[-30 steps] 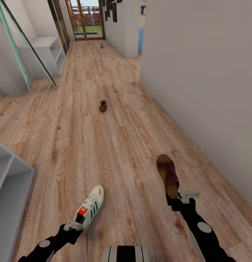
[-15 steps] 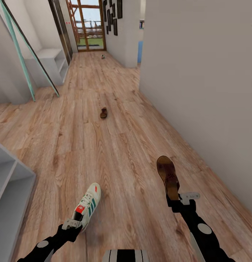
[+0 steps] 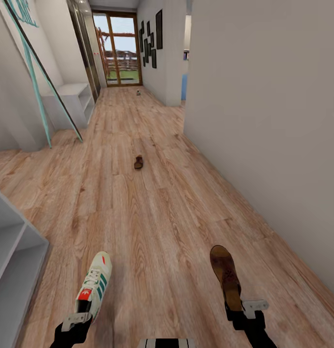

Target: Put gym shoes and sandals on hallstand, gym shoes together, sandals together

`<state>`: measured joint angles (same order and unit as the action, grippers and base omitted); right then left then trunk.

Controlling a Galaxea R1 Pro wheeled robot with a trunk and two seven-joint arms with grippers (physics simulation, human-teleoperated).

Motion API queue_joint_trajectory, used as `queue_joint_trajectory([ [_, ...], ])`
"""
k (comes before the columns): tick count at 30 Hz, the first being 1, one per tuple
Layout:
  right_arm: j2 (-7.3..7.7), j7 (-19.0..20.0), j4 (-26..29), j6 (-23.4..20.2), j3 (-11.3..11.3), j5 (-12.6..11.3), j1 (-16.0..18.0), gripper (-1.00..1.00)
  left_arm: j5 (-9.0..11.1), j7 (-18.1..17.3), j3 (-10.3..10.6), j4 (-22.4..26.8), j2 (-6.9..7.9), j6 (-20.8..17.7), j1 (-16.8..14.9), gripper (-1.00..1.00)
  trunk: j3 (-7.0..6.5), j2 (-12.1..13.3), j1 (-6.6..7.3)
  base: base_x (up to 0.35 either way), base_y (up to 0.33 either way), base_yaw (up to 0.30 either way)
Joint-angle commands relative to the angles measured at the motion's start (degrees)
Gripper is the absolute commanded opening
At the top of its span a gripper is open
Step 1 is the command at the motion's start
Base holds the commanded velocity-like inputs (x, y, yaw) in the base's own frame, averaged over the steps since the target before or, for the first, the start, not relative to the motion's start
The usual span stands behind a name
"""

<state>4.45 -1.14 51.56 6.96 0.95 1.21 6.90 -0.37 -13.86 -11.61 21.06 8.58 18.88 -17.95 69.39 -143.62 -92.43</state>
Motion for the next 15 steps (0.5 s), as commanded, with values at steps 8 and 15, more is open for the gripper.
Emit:
queue_joint_trajectory([
  [8,-0.08,-0.1,-14.6,13.9,0.2,-0.1,0.0,-1.00,0.8,-0.6,-1.5,-0.5,-0.33,3.7,2.1,-1.00,-2.46,0.1,0.22,0.000,0.000,0.000],
  [15,-0.43,-0.2,-20.5,20.2,0.3,-0.1,0.0,-1.00,0.9,-0.6,-1.6,-2.4,-0.40,7.3,3.2,-1.00,-4.64,0.2,0.40,0.000,0.000,0.000],
])
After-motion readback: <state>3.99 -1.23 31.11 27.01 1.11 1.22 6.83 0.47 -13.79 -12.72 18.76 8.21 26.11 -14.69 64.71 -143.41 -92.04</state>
